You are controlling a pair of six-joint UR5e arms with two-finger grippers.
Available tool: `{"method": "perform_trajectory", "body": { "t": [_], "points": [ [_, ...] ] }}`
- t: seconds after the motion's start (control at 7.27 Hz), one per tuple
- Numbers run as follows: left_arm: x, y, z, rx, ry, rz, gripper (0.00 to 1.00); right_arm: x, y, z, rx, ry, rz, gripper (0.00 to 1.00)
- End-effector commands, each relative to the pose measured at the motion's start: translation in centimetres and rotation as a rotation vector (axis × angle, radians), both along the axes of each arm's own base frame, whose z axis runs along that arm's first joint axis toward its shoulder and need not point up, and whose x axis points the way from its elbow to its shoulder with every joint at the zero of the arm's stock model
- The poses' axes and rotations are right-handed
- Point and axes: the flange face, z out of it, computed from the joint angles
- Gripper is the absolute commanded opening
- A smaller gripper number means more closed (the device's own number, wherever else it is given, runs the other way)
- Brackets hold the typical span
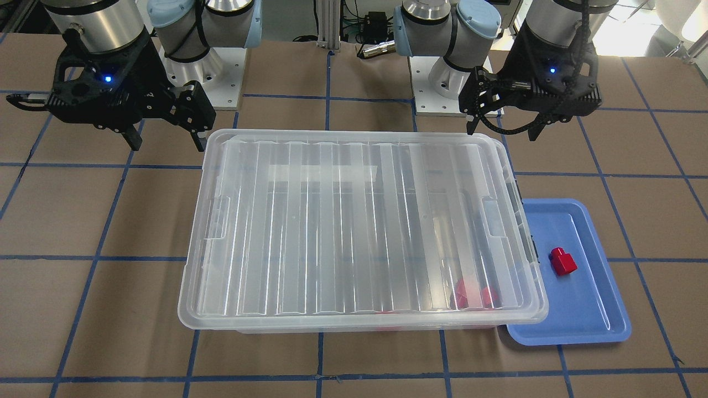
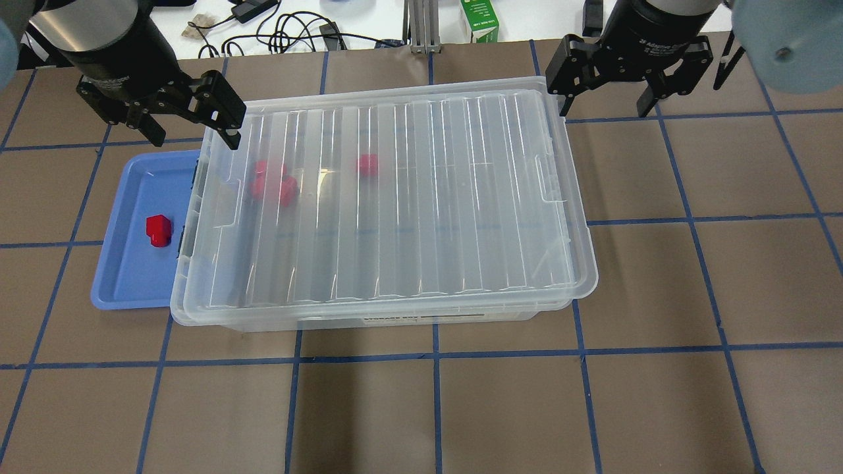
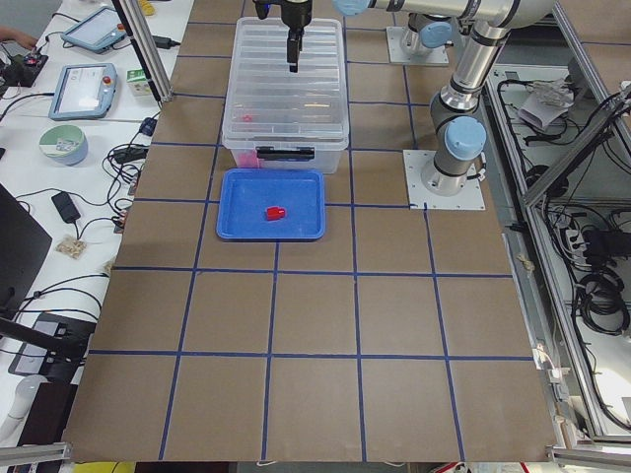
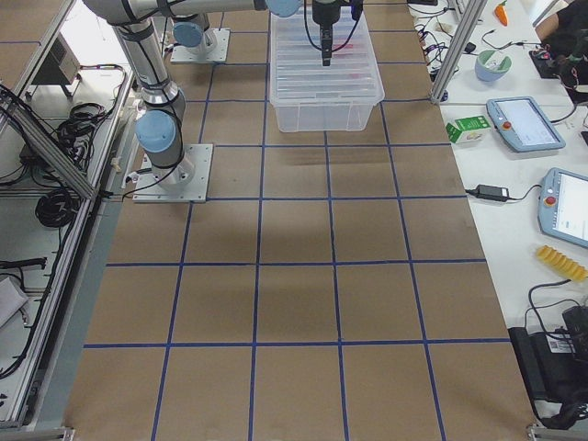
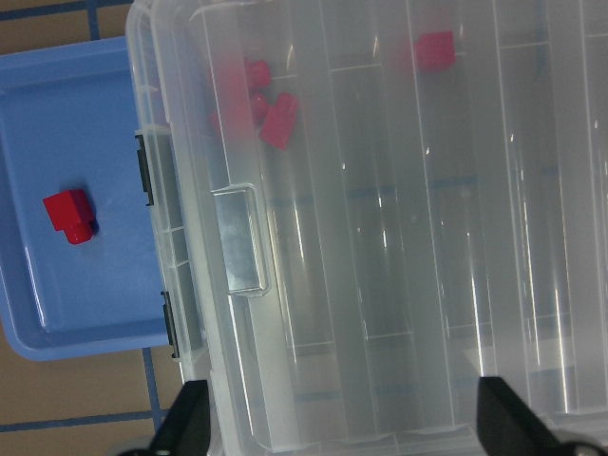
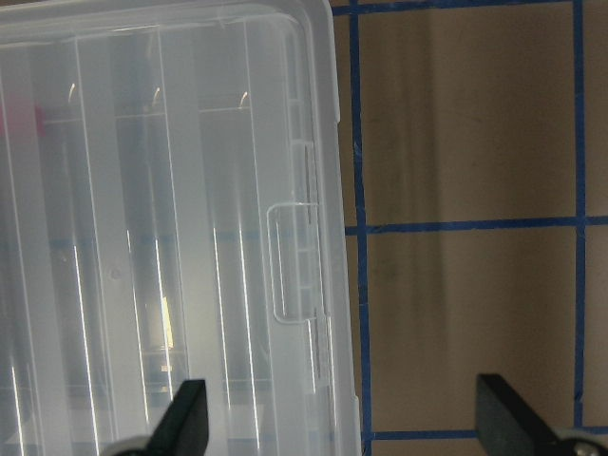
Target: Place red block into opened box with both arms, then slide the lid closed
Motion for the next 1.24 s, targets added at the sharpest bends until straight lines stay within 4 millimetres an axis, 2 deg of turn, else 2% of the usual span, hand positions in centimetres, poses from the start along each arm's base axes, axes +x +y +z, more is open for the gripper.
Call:
{"method": "perform_trajectory", "body": {
  "t": [0.0, 0.14, 0.41, 0.55, 0.83, 0.96, 1.1],
  "points": [
    [1.1, -0.1, 0.1, -0.002, -0.01, 0.014, 1.0, -0.4, -3.7, -6.5, 0.034, 0.006, 0.027, 1.0],
    [4.1, -1.5, 0.5, -0.017, 0.013, 0.072, 1.0, -0.3, -5.6, -9.9, 0.055, 0.006, 0.023, 1.0],
    [12.9, -2.8, -2.1, 0.03, 0.026, 0.237, 1.0, -0.2, -6.7, -14.7, 0.116, 0.007, 0.03, 1.0],
    [17.6, -3.6, -3.9, 0.062, 0.034, 0.301, 1.0, -0.3, -6.4, -15.3, 0.127, 0.008, 0.029, 1.0],
    [25.0, -6.9, -10.0, 0.082, 0.044, 0.348, 1.0, -1.3, -6.6, -15.8, 0.107, 0.09, 0.028, 1.0],
    [27.0, -8.2, -14.2, 0.111, 0.054, 0.369, 1.0, -1.9, -6.9, -15.5, 0.08, 0.131, 0.035, 1.0],
    [28.1, -8.9, -17.5, 0.097, 0.047, 0.377, 1.0, -2.3, -6.9, -15.6, 0.082, 0.154, 0.034, 1.0]
  ]
}}
